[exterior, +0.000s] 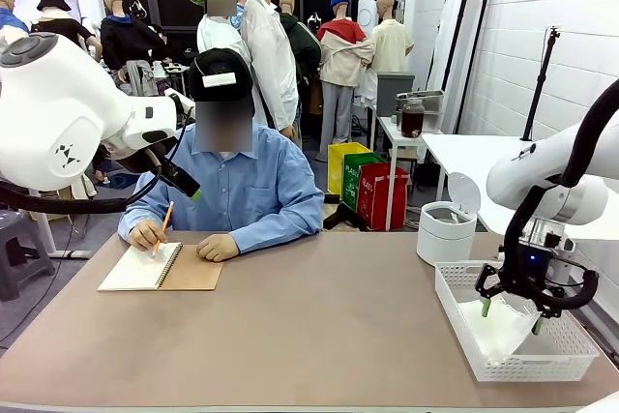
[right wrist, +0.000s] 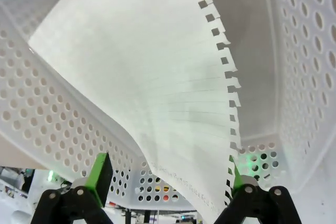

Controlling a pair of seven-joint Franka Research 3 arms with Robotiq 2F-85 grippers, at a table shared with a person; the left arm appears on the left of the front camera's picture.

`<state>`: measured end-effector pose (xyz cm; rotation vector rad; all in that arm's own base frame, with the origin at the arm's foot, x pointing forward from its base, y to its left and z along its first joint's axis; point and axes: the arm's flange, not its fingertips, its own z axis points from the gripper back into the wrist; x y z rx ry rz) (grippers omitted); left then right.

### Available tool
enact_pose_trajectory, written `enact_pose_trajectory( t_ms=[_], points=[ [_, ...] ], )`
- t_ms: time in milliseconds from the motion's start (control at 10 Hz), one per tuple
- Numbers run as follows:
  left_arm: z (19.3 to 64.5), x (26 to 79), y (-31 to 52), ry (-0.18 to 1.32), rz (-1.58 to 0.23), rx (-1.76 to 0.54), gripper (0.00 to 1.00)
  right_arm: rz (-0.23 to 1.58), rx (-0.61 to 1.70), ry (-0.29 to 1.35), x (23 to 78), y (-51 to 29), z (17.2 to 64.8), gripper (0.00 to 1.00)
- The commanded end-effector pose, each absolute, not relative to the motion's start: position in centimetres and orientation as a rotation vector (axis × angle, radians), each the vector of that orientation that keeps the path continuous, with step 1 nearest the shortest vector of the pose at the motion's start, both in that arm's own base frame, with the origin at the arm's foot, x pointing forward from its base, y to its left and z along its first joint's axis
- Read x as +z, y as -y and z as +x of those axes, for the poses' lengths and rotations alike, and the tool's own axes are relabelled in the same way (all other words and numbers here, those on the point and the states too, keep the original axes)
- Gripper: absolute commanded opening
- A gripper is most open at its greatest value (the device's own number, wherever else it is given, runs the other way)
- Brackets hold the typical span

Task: Sort the paper based on its condition.
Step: If a person hands you a paper, place it in the Organizing basket , and if it's crumpled, put it in the Trash can.

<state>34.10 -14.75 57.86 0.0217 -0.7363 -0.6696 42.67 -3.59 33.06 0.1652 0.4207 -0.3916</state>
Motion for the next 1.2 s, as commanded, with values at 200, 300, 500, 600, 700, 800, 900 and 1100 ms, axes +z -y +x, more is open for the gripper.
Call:
enact_pose_trajectory(
  t_ms=[200,300,500,600,700,800,900,1100],
  points=[
    [34.1,57.8,14.7,0.737,0.024,-0.673,1.00,0.052,-0.398,-0.398,31.8,2.3,44.2,1.00],
    [34.1,57.8,14.7,0.737,0.024,-0.673,1.00,0.011,-0.402,-0.396,31.5,1.8,44.4,1.00],
    [34.1,57.8,14.7,0.737,0.024,-0.673,1.00,-0.091,-0.419,-0.356,31.1,0.9,44.9,1.00],
    [34.1,57.8,14.7,0.737,0.024,-0.673,1.00,-0.148,-0.427,-0.329,31.1,0.4,45.0,1.00],
    [34.1,57.8,14.7,0.737,0.024,-0.673,1.00,-0.201,-0.426,-0.298,31.1,-0.2,44.9,1.00],
    [34.1,57.8,14.7,0.737,0.024,-0.673,1.00,-0.235,-0.421,-0.271,31.0,-0.8,44.9,1.00],
    [34.1,57.8,14.7,0.737,0.024,-0.673,1.00,-0.302,-0.424,-0.232,30.8,-1.2,44.9,1.00],
    [34.1,57.8,14.7,0.737,0.024,-0.673,1.00,-0.403,-0.419,-0.175,30.2,-1.8,44.9,1.00]
  ],
)
